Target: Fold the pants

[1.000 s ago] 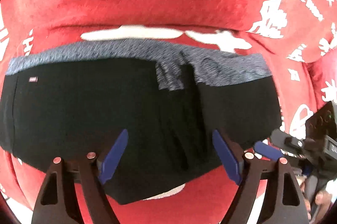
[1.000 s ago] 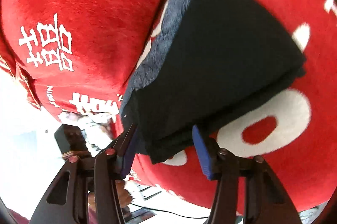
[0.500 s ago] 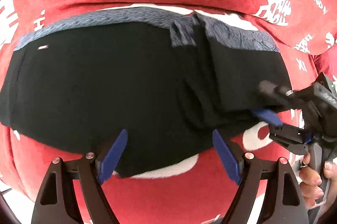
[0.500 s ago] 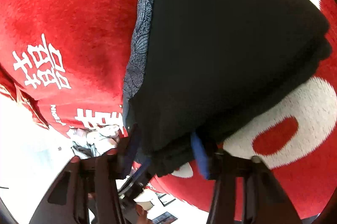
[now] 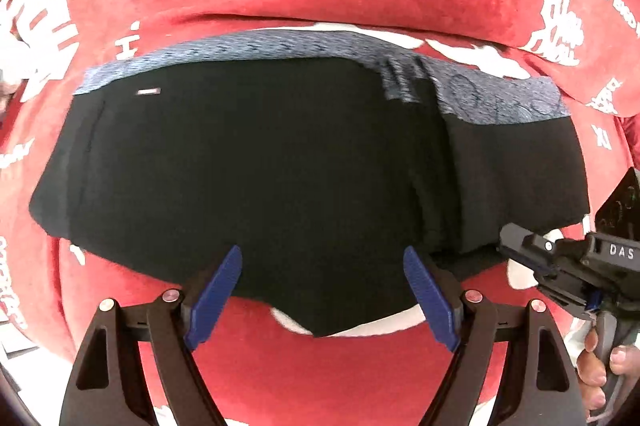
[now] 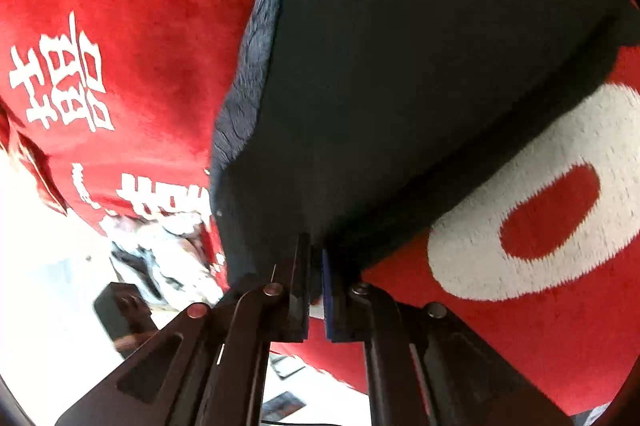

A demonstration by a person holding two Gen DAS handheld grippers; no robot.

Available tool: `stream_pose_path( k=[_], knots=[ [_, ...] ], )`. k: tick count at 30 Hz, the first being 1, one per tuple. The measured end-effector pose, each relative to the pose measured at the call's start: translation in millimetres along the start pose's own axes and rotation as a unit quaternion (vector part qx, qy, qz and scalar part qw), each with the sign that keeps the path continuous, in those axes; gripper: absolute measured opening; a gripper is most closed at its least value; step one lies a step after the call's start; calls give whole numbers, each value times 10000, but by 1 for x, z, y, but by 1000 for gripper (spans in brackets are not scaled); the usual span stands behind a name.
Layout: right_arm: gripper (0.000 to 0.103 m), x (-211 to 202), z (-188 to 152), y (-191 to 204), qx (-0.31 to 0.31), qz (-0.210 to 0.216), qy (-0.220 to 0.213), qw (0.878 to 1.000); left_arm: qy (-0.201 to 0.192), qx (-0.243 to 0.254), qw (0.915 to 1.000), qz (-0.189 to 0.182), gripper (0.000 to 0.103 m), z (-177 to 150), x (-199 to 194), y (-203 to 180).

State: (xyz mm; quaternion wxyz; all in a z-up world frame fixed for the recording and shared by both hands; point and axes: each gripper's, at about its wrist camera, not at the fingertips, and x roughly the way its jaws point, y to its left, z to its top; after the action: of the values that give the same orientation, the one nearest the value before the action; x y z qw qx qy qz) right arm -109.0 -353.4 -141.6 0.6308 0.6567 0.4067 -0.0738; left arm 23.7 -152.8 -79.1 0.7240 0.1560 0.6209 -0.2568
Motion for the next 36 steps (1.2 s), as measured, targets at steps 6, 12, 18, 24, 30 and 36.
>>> stream_pose_path(
  k=[6,12,18,24,30,36],
  knots=[
    [13,-9,-4,53,-1475,-383,1039,9828,-151,203,9997,29,84,15,-12,-21],
    [75,-88,54,74,-2202,-1111,-345,9685,-383,694,9967,-171,84,50,-14,-78],
    [70,-89,135,30,-1339,-1033,-730,9829,-292,1004,9942,-265,84,72,16,-131],
    [47,-56,148,11,-1082,-994,-301,9887,-183,782,9967,150,84,80,44,-131],
    [46,-59,130,29,-1465,-1509,-361,9770,77,591,9979,247,92,60,59,-100],
    [64,-34,109,56,-2195,-2751,-413,9351,-89,793,9961,376,93,48,47,-88]
  ],
)
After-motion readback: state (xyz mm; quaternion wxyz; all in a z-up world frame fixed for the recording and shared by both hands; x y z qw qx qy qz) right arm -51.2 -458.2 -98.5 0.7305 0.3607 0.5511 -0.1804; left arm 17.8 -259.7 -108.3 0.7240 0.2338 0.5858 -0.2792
